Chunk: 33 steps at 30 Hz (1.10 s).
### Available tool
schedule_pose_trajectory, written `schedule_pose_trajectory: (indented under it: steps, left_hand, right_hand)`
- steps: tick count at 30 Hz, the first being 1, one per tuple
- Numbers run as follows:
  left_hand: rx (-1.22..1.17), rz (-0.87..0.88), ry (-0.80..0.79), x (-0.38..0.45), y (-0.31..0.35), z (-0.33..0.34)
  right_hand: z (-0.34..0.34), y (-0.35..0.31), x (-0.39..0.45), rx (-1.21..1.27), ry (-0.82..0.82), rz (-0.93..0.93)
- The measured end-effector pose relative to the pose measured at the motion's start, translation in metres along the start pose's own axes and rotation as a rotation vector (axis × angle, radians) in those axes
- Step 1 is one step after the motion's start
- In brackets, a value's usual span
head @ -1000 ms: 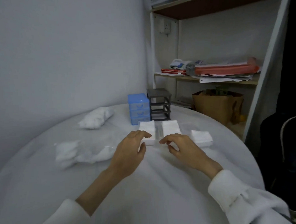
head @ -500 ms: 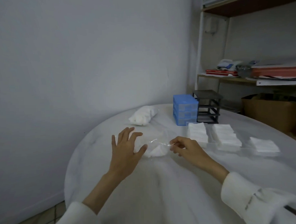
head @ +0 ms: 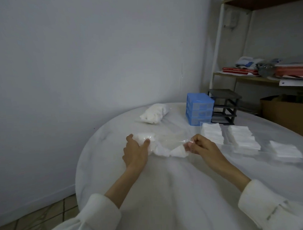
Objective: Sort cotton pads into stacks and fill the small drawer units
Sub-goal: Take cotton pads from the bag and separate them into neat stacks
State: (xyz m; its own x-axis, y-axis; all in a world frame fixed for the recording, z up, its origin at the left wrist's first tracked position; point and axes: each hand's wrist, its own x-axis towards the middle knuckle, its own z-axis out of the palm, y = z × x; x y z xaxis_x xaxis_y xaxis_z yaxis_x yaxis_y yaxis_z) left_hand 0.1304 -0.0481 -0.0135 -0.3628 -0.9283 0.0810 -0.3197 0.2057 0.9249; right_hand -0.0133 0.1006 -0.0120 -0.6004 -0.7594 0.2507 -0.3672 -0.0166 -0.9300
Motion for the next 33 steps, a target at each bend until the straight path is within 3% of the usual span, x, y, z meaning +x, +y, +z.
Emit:
schedule_pose_trajectory:
  steps: [5,11,15,19,24,28,31,33]
  left_hand:
    - [-0.152,0.237,0.055,-0.017,0.009,0.011]
    - [-0.077,0.438,0.062,-0.028,0.012,0.035]
    - [-0.07,0.481,0.013,-0.03,0.01,0.04]
    - [-0.319,0.358,0.039,-0.026,0.008,0.036]
    - [-0.334,0.276,0.053,-0.027,0.007,0.038]
    - [-0.293,0.385,0.008,-0.027,0.003,0.043]
    - [-0.248,0.437,-0.075,-0.028,0.005,0.043]
    - [-0.227,0.427,-0.225,-0.029,0.007,0.043]
  right_hand:
    - [-0.015,0.003,-0.01,0.045,0.021,0.024]
    - [-0.026,0.006,-0.018,0.103,0.013,-0.016]
    - [-0.029,0.012,-0.018,0.101,-0.003,0.0]
    - [-0.032,0.011,-0.02,0.041,-0.077,-0.014]
    - [-0.031,0.013,-0.022,-0.038,-0.169,-0.047]
    - [-0.027,0.011,-0.021,-0.094,-0.218,-0.066]
    - [-0.028,0.015,-0.02,-0.107,-0.205,-0.075]
    - [-0.029,0.017,-0.02,-0.094,-0.193,-0.065]
